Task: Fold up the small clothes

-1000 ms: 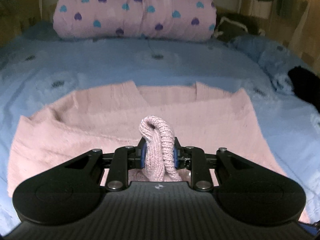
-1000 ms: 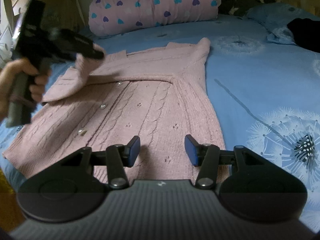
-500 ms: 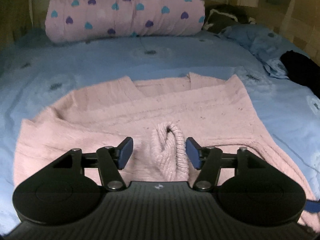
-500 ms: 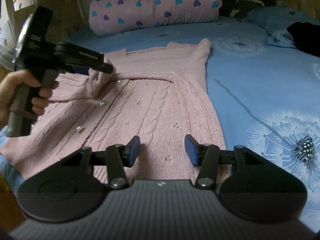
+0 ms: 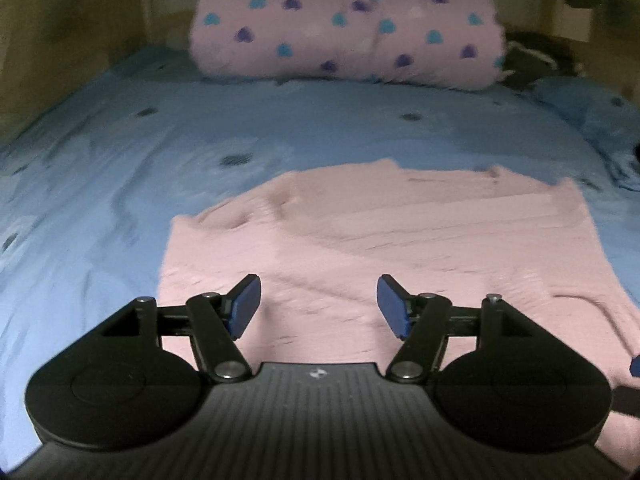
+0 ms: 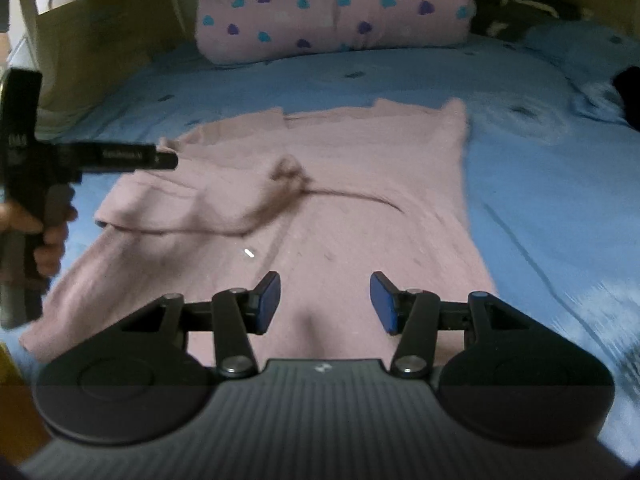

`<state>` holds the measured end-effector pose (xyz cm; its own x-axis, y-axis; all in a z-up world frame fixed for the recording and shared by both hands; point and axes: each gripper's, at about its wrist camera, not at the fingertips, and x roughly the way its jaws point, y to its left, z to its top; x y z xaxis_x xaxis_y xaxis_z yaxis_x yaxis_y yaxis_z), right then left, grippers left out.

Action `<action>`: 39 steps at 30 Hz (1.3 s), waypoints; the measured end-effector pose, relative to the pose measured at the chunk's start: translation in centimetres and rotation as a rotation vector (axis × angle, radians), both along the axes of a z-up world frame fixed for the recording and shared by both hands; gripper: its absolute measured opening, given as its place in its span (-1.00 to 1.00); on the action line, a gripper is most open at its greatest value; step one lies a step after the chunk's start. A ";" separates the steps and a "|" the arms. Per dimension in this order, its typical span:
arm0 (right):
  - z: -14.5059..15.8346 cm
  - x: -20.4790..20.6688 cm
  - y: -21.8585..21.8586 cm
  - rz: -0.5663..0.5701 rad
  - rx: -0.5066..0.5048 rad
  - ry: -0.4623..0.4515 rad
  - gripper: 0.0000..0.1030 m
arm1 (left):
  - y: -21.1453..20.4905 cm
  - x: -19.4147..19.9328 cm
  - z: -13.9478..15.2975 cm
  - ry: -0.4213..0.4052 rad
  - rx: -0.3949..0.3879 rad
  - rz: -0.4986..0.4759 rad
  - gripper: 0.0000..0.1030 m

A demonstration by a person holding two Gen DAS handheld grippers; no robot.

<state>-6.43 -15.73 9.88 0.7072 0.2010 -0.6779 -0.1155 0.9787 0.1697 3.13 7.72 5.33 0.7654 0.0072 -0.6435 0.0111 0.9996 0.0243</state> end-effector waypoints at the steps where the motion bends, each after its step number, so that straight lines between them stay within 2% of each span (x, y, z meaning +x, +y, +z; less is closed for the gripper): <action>1: 0.0 0.7 0.6 0.007 0.006 0.003 0.01 | 0.7 0.1 -0.1 0.009 -0.001 0.014 0.36; 6: -0.1 4.8 3.2 0.030 0.067 0.017 0.01 | 3.6 0.0 -0.5 0.023 -0.017 0.079 0.36; 9: -0.1 7.3 4.8 0.036 0.067 0.007 0.01 | 4.9 -0.2 -0.3 0.021 -0.028 0.109 0.36; 14: -0.8 10.5 7.1 0.039 -0.014 0.018 0.01 | 5.9 -0.3 0.2 0.009 -0.049 0.140 0.36; 16: -1.2 11.3 7.8 0.046 -0.049 0.034 0.06 | 6.3 -0.2 0.2 0.010 -0.048 0.154 0.36; 23: -2.3 13.1 9.9 0.090 -0.148 0.073 0.02 | 7.2 -0.1 0.1 0.025 -0.071 0.205 0.37; 25: -2.0 13.2 10.2 0.128 -0.143 0.076 -0.27 | 7.1 -0.2 0.2 0.024 -0.068 0.205 0.37; 26: -1.8 13.2 10.4 0.145 -0.150 0.076 -0.58 | 7.1 -0.2 0.2 0.022 -0.069 0.206 0.37; 31: 0.5 13.3 11.7 0.217 -0.189 0.042 -0.67 | 7.3 -0.4 0.5 -0.013 -0.083 0.221 0.37; 39: 8.5 15.1 13.9 0.252 -0.186 -0.101 -0.70 | 8.6 -1.2 1.4 -0.073 -0.118 0.287 0.38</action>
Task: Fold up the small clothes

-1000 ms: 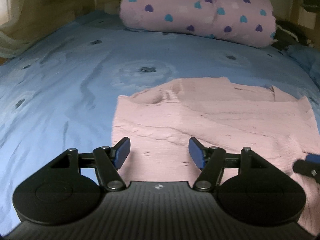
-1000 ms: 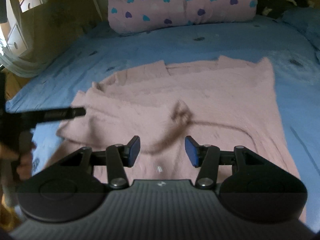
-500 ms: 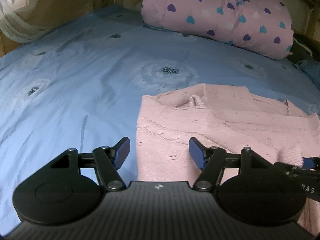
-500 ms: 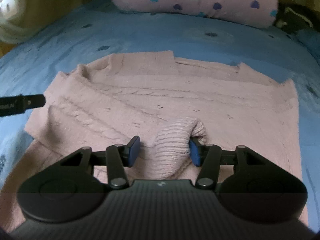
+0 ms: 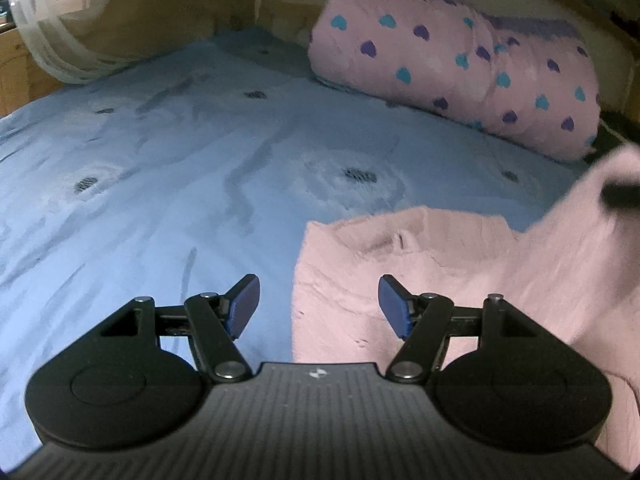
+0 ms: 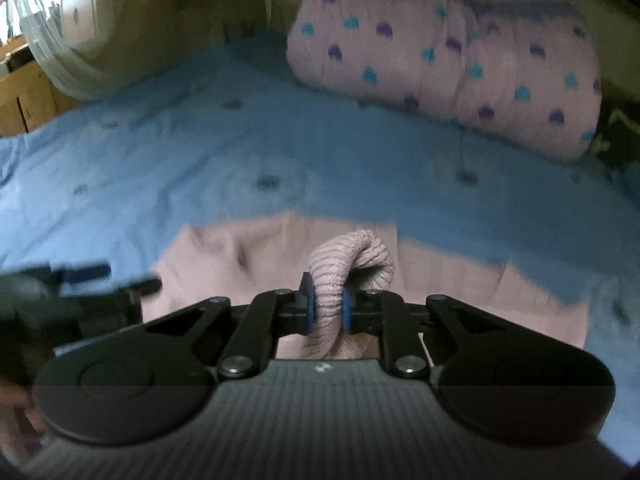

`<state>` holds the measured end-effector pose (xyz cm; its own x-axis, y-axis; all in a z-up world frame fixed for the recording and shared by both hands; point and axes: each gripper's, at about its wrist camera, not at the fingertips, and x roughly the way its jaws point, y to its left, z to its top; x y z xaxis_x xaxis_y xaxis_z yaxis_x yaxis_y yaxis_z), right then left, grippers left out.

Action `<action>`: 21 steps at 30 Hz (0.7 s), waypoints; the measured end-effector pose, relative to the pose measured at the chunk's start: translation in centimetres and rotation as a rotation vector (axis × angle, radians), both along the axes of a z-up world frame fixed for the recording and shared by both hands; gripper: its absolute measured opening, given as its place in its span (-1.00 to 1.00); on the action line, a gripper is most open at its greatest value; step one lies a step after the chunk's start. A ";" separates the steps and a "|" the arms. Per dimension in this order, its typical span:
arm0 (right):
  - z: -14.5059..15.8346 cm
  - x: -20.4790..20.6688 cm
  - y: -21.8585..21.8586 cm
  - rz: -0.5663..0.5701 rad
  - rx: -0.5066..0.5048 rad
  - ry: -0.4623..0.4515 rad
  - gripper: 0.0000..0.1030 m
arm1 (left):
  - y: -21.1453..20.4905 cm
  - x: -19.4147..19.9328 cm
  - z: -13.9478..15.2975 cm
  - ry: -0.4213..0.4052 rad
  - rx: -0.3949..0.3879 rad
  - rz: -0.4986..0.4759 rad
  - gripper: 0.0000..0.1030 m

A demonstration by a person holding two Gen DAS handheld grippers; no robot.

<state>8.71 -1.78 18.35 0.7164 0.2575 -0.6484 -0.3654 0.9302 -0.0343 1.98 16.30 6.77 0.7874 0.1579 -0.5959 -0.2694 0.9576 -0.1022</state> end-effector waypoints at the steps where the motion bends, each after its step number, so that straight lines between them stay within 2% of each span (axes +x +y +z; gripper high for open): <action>1: 1.1 0.3 0.2 0.002 0.002 -0.019 -0.70 | 0.2 -0.1 0.1 -0.008 -0.001 0.008 0.38; 8: 8.8 1.4 0.1 -0.040 0.031 -0.178 -0.71 | 0.8 -0.8 0.7 -0.049 -0.022 0.018 0.39; 12: 11.3 1.0 -2.2 -0.105 0.056 -0.257 -0.71 | -0.3 -0.7 0.5 -0.042 0.001 -0.026 0.40; 16: 11.3 1.1 -6.1 -0.215 0.070 -0.265 -0.71 | -1.9 -0.1 -0.2 -0.020 0.037 -0.072 0.42; 21: 8.0 1.6 -12.0 -0.332 0.094 -0.181 -0.71 | -3.8 1.4 -1.8 0.031 0.081 -0.114 0.42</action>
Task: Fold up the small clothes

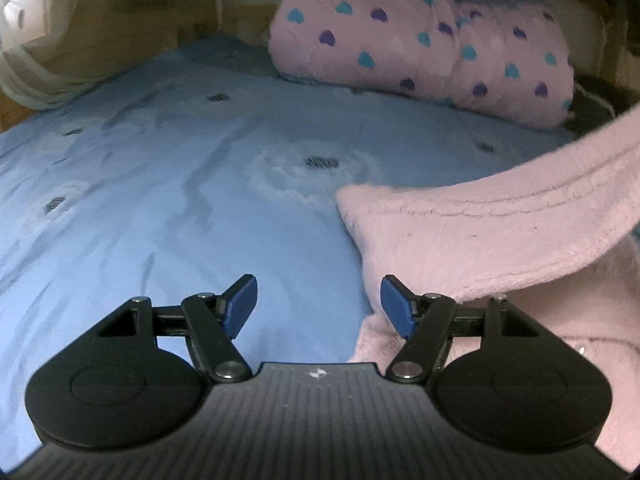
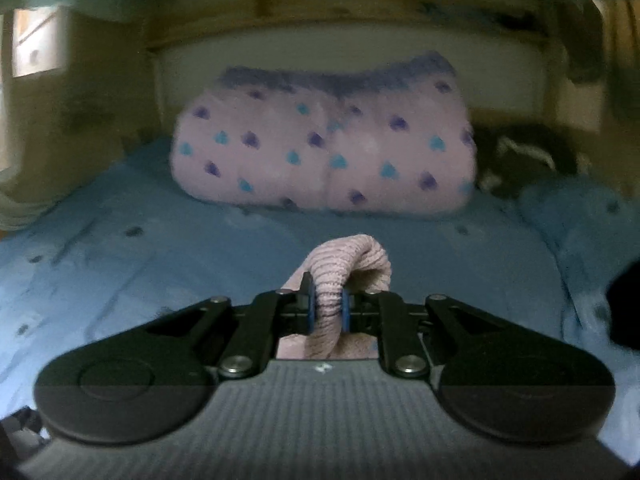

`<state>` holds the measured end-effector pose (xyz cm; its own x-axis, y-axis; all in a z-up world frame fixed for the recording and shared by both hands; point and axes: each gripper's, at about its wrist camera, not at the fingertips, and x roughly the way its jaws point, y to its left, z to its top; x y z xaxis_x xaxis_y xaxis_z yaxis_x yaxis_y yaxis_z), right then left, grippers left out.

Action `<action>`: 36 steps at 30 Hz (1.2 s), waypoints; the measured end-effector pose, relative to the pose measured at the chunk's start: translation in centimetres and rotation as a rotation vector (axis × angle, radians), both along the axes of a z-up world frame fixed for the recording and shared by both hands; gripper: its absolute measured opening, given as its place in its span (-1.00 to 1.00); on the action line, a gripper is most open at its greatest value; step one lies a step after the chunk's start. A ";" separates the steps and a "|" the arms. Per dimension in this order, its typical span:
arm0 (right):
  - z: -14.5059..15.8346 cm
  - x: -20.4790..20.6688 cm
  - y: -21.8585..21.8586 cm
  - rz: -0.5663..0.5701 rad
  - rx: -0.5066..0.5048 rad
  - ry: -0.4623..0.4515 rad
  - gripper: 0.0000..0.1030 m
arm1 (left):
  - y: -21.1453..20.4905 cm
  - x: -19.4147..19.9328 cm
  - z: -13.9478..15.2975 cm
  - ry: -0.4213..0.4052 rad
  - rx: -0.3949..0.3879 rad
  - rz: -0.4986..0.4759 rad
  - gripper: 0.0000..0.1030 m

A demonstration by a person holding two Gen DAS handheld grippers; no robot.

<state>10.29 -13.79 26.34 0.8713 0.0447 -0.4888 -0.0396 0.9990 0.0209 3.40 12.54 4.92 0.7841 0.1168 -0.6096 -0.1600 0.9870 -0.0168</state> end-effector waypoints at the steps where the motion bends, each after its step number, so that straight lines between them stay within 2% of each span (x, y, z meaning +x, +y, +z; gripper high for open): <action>1: -1.0 0.1 -1.1 -0.020 0.010 0.022 -0.71 | -0.3 0.3 -0.3 0.012 0.010 -0.004 0.42; 9: -10.1 -0.1 -7.5 -0.129 0.079 0.195 -0.70 | -0.9 2.2 -2.5 0.096 0.043 0.038 0.42; 14: -15.1 -0.6 -9.3 -0.158 0.111 0.282 -0.69 | -0.9 2.6 -2.6 0.099 0.053 0.045 0.42; 18: -18.0 -0.9 -10.1 -0.181 0.123 0.350 -0.62 | -1.3 2.0 -1.6 0.063 0.054 0.012 0.42; 19: -18.4 -1.0 -10.3 -0.180 0.126 0.354 -0.54 | -1.4 1.7 -1.2 0.049 0.047 0.000 0.42; 23: -17.9 -1.7 -11.0 -0.161 0.136 0.344 -0.49 | -2.4 1.3 0.6 0.003 0.033 -0.080 0.42; 27: -16.1 -3.2 -11.5 -0.137 0.113 0.298 -0.49 | -4.3 2.8 1.1 0.000 0.083 -0.147 0.38; 29: -15.1 -4.2 -11.5 -0.136 0.094 0.253 -0.49 | -5.1 3.6 1.1 -0.013 0.082 -0.180 0.07; 30: -14.8 -4.6 -11.4 -0.139 0.086 0.233 -0.47 | -5.5 4.1 1.0 -0.010 0.074 -0.200 -0.18; 31: -14.7 -5.0 -11.2 -0.133 0.085 0.220 -0.44 | -5.8 4.8 0.6 0.004 0.066 -0.219 -0.32; 33: -14.8 -5.5 -10.7 -0.098 0.095 0.208 -0.44 | -6.3 6.1 -0.4 0.028 0.084 -0.230 -0.40; 36: -15.8 -5.5 -9.9 -0.038 0.116 0.219 -0.45 | -6.8 7.6 -2.1 0.047 0.201 -0.216 -0.41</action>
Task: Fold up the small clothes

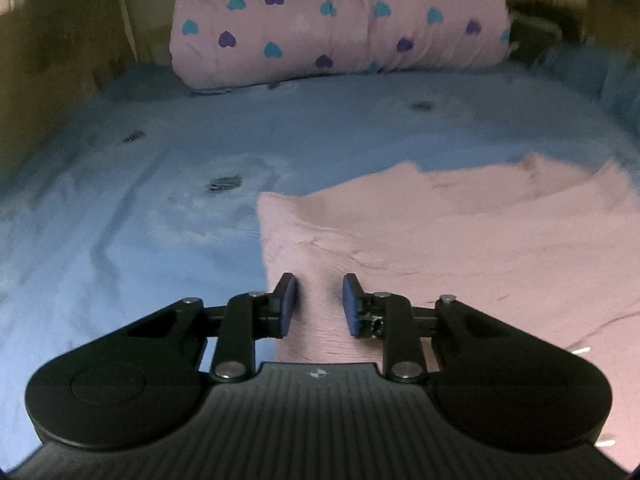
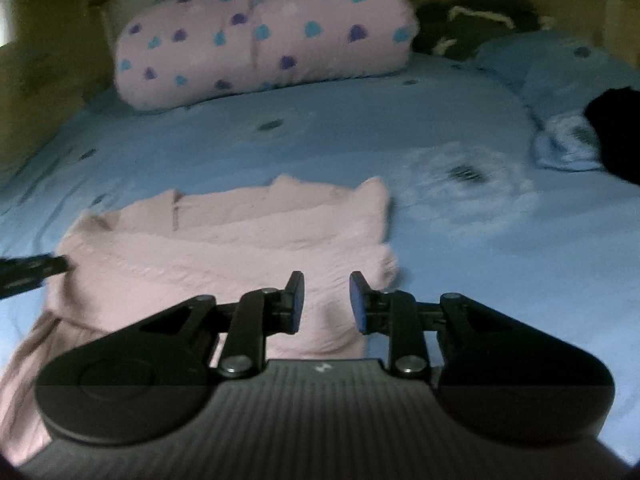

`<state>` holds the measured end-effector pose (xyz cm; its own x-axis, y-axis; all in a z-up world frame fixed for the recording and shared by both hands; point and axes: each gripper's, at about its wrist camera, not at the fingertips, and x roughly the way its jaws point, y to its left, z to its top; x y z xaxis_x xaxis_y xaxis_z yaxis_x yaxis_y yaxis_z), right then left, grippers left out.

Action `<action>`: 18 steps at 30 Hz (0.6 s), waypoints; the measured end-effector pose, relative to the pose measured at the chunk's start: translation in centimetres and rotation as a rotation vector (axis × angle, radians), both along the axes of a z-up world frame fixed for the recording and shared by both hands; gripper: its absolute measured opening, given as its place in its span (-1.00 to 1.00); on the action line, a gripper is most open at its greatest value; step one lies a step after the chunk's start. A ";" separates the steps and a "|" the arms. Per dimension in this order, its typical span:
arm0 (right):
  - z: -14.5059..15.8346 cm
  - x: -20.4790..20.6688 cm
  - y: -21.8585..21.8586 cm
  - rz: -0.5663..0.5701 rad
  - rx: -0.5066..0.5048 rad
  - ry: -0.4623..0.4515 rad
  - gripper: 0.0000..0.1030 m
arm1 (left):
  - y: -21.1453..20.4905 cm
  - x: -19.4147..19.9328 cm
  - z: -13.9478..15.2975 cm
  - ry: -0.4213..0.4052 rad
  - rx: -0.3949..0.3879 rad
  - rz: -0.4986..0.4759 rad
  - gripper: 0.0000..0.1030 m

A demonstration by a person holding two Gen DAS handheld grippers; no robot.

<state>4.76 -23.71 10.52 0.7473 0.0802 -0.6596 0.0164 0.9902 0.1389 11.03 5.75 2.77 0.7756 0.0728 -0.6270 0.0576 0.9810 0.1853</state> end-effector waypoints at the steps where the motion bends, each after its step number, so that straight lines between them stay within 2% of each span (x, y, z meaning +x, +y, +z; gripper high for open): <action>1: -0.5 0.2 0.3 0.014 -0.001 0.005 -0.45 | 0.2 0.5 -0.5 0.005 0.017 0.002 -0.41; 7: -3.7 2.4 1.3 0.018 -0.030 0.050 -0.51 | 1.0 2.1 -2.0 -0.013 0.035 -0.003 -0.33; 14: -4.9 3.0 1.4 0.025 -0.042 0.009 -0.52 | 0.8 2.4 -2.2 -0.032 0.062 -0.013 -0.23; 18: -4.5 2.5 1.4 0.023 -0.036 0.012 -0.50 | 0.7 1.2 -1.4 -0.042 0.092 -0.024 0.01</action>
